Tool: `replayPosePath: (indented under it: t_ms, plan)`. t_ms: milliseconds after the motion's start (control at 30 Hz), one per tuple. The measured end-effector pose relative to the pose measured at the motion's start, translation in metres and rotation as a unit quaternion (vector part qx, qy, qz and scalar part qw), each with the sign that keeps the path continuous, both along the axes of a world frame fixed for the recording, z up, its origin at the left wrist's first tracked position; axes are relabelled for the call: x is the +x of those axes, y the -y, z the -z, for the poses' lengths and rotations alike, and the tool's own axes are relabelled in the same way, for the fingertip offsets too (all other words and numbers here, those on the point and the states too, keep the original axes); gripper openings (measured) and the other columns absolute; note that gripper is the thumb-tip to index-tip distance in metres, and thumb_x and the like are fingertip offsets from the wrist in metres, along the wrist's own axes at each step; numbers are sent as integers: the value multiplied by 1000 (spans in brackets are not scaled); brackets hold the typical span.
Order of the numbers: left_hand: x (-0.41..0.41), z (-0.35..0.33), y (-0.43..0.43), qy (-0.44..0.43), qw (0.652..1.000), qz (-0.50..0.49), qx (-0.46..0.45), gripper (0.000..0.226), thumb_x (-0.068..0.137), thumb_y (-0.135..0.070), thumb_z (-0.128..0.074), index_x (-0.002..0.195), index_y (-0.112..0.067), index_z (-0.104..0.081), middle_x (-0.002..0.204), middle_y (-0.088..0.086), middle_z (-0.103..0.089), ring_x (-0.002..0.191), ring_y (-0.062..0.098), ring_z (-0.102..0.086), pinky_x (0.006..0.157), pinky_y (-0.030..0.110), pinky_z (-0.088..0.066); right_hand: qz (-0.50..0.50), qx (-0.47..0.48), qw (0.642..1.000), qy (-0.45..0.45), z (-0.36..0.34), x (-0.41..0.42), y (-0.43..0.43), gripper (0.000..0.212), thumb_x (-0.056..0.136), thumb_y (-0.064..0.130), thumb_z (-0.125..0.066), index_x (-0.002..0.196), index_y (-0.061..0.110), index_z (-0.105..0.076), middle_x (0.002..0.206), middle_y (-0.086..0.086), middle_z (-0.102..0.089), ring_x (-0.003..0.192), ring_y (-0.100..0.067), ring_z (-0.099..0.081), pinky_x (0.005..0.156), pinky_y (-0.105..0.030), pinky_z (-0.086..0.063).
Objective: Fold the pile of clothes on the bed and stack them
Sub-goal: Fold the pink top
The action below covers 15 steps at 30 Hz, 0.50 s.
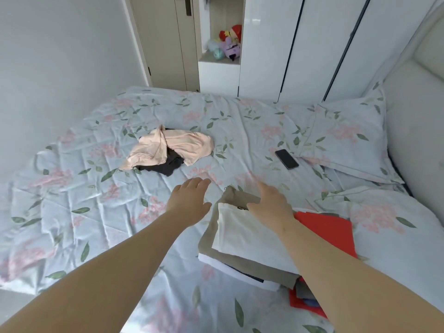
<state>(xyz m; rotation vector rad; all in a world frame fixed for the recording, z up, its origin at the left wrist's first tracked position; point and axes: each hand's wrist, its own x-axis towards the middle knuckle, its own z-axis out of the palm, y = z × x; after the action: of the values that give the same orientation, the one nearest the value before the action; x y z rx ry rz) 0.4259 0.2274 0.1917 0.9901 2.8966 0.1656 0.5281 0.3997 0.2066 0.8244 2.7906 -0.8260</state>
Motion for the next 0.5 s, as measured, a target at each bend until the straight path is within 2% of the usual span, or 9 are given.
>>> replayPosePath:
  t_ms: [100,267,500]
  plan:
    - [-18,-29,33,-26,1000,0,13,62,93,-37,-51,147,-21,-23,150,-1,-30,138,20,-28,109,36,-26,-16,49,998,-23,-25,-20,29,45,89,30,-46,133,20,-36,132,-6,-44,118,-30,-41,94,-43,-38]
    - [-53,-72,105,-82,996,-8,31,61,93,-37,-49,147,-22,-23,148,-2,-32,136,20,-30,107,36,-27,-46,101,992,-64,-62,-67,102,61,91,37,-48,145,23,-24,143,-5,-36,128,-30,-35,99,-44,-34]
    - [-95,-91,220,-112,994,-13,-2,59,94,-33,-46,147,-23,-22,149,-2,-29,138,19,-26,110,35,-23,-86,120,986,-78,-77,-119,214,59,92,35,-47,145,26,-23,147,-3,-30,132,-28,-30,100,-39,-31]
